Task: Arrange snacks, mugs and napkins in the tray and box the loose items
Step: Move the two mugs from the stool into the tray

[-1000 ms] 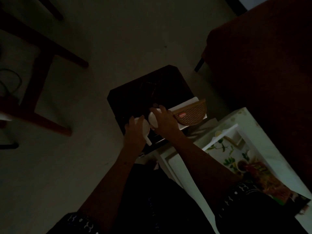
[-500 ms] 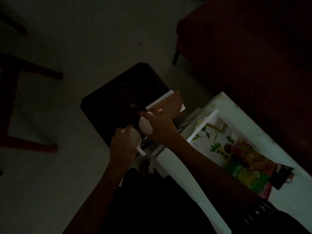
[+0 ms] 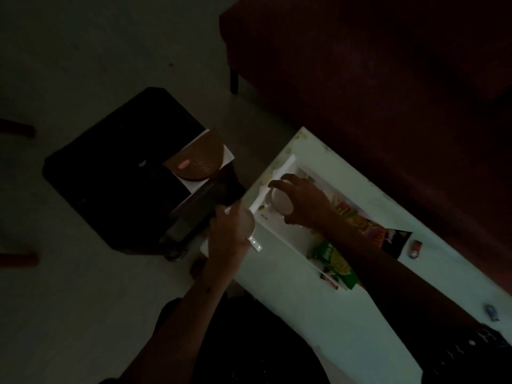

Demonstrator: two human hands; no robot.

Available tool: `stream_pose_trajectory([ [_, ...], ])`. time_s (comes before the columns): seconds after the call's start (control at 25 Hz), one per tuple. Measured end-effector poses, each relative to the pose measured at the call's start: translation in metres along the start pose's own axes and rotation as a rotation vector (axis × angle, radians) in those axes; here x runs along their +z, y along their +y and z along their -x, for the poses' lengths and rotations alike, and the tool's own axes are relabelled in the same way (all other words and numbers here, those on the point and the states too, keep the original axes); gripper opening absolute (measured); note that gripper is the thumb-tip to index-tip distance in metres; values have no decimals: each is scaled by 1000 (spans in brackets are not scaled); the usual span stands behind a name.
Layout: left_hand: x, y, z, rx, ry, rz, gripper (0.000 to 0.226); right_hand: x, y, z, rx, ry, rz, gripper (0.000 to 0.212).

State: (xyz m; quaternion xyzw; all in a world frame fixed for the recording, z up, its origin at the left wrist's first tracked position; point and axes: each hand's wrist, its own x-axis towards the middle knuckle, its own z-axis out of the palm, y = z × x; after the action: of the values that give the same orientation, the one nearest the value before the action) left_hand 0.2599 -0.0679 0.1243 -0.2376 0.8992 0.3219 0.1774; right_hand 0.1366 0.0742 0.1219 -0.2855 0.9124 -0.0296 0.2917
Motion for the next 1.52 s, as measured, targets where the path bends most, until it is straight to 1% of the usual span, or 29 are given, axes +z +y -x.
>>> stream_pose_trajectory([
  [0.08, 27, 24, -2, 19, -4, 3, 64, 4, 34, 7, -5, -14, -6, 93],
  [0.24, 78, 57, -17, 38, -40, -30, 67, 17, 89, 6, 2, -16, -11, 92],
  [0.32, 100, 67, -24, 49, -72, -31, 71, 26, 109, -1, 7, -25, 11, 92],
  [0.48, 135, 79, -42, 43, -110, -65, 76, 45, 134, -21, 13, -17, -25, 93],
  [0.76, 174, 80, -52, 27, -87, -93, 78, 67, 149, -38, 0, 11, -76, 92],
  [0.92, 181, 80, -51, 26, -71, -101, 76, 75, 148, -38, -35, 5, -59, 90],
  [1.16, 187, 78, -51, 14, -51, -106, 74, 82, 149, -39, -18, -7, -71, 91],
  [1.36, 189, 78, -50, 26, -74, -93, 86, 85, 149, -36, 17, 8, -82, 92],
  [1.44, 185, 78, -49, 32, -89, -89, 94, 84, 147, -34, 25, -6, -44, 95],
  [1.52, 176, 74, -49, 42, -102, -68, 103, 79, 144, -28, 71, -22, -30, 101],
])
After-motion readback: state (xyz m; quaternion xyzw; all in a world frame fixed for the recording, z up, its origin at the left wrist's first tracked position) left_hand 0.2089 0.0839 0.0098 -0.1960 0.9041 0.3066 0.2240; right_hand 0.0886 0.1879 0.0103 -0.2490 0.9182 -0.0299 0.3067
